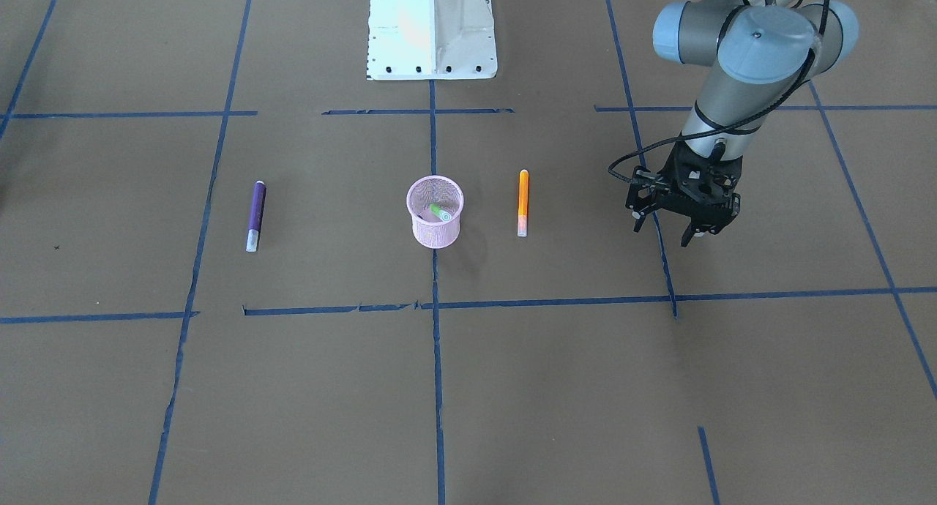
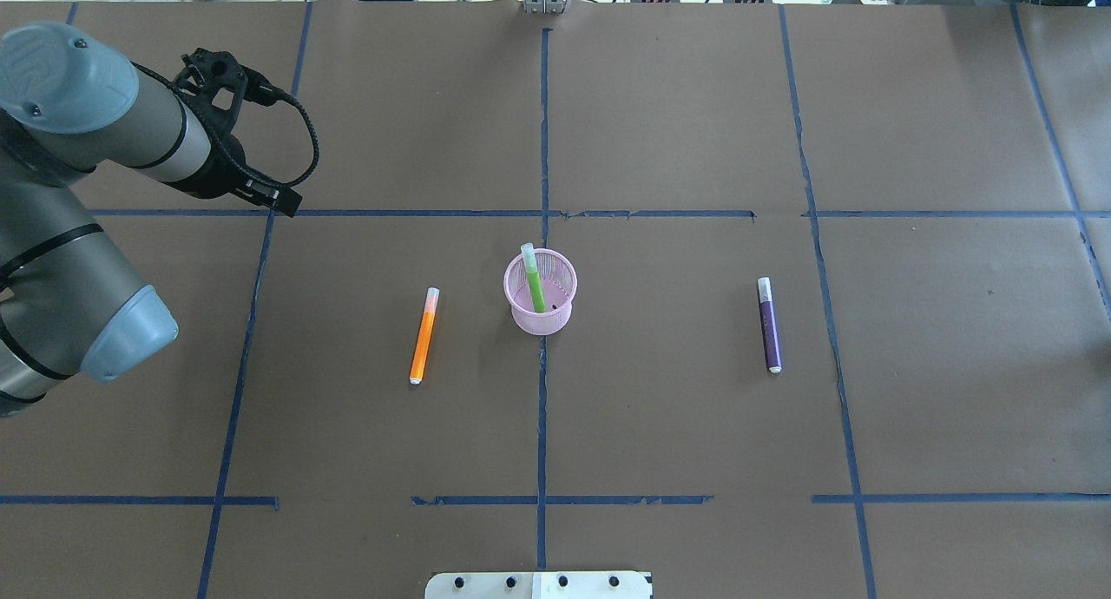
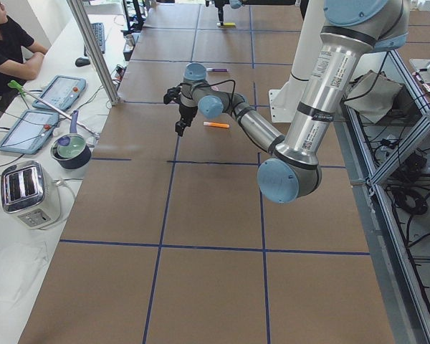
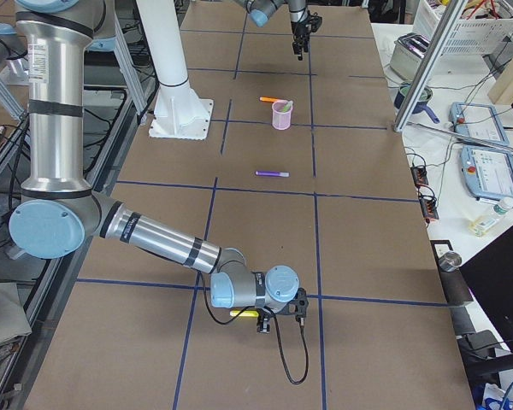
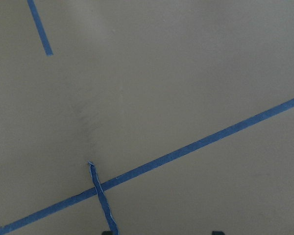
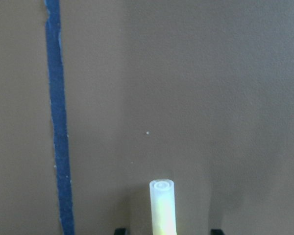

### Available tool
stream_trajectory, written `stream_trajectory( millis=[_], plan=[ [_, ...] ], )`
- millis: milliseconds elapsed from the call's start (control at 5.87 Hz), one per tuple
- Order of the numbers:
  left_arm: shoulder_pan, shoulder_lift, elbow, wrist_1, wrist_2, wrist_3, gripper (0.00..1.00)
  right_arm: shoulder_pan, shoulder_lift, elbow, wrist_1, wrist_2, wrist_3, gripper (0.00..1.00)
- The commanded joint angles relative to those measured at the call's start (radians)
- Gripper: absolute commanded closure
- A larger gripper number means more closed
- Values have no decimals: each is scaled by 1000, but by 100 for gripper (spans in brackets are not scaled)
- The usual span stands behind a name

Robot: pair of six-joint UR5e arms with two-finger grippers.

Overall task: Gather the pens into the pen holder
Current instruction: 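Withdraw the left gripper while the right gripper grasps the yellow marker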

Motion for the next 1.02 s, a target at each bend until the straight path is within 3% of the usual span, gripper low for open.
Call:
stream_trajectory(
  millis=[0,170,341,511,852],
  plan=[
    [-2,7,-14,1,0,1,26,-5,-4,-2,0,20,1,35],
    [-2,8,-18,1,0,1,26,-9,-4,-2,0,22,0,36],
    [-2,9,-18,1,0,1,26,-9,-7,-2,0,20,0,64],
    [-2,9,-20,1,0,1,26,-9,-7,-2,0,22,0,99],
    [-4,9,-20,1,0,1,26,-9,-9,4,12,22,-14,100]
  ],
)
